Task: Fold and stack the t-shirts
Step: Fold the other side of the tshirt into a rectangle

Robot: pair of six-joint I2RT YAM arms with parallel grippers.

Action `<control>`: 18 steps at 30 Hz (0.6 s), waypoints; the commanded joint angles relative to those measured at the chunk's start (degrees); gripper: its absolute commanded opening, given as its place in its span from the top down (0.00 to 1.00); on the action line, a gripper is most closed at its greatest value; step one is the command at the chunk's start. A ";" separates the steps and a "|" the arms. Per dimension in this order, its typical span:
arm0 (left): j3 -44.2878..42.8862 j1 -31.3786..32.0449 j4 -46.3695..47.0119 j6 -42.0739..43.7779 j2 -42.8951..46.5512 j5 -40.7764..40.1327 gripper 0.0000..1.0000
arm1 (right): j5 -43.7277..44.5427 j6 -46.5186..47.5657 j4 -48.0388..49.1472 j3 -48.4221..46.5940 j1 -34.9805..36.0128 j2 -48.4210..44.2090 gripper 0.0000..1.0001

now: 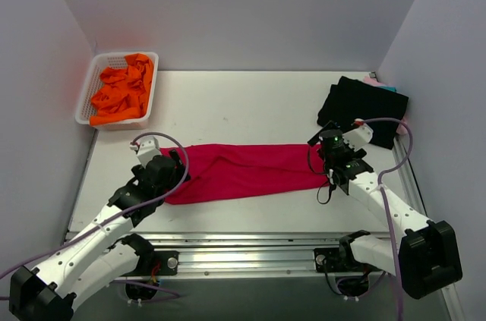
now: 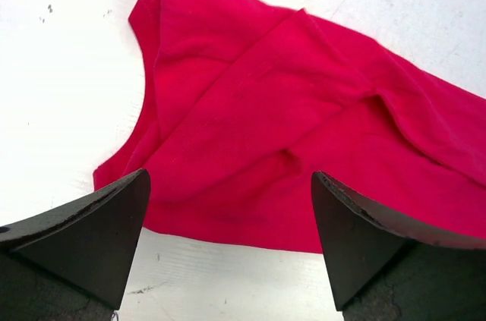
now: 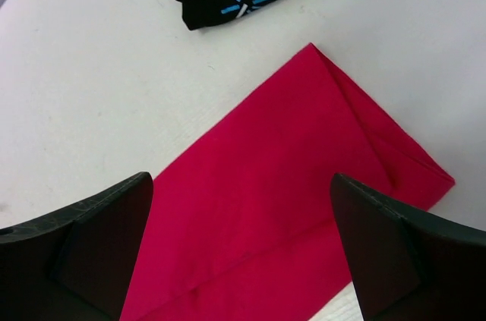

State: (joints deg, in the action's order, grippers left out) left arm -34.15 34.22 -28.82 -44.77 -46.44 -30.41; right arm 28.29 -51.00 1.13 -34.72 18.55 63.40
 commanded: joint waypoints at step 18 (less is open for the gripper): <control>4.27 -3.45 28.37 -7.44 -32.90 8.42 0.41 | -5.00 5.04 12.94 -3.33 0.97 23.95 1.00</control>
State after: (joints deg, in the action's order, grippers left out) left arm -28.82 32.42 -7.03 -52.80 -73.97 -27.44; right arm 23.99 -47.00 11.94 -35.11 19.59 84.60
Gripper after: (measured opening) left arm 0.602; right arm 0.002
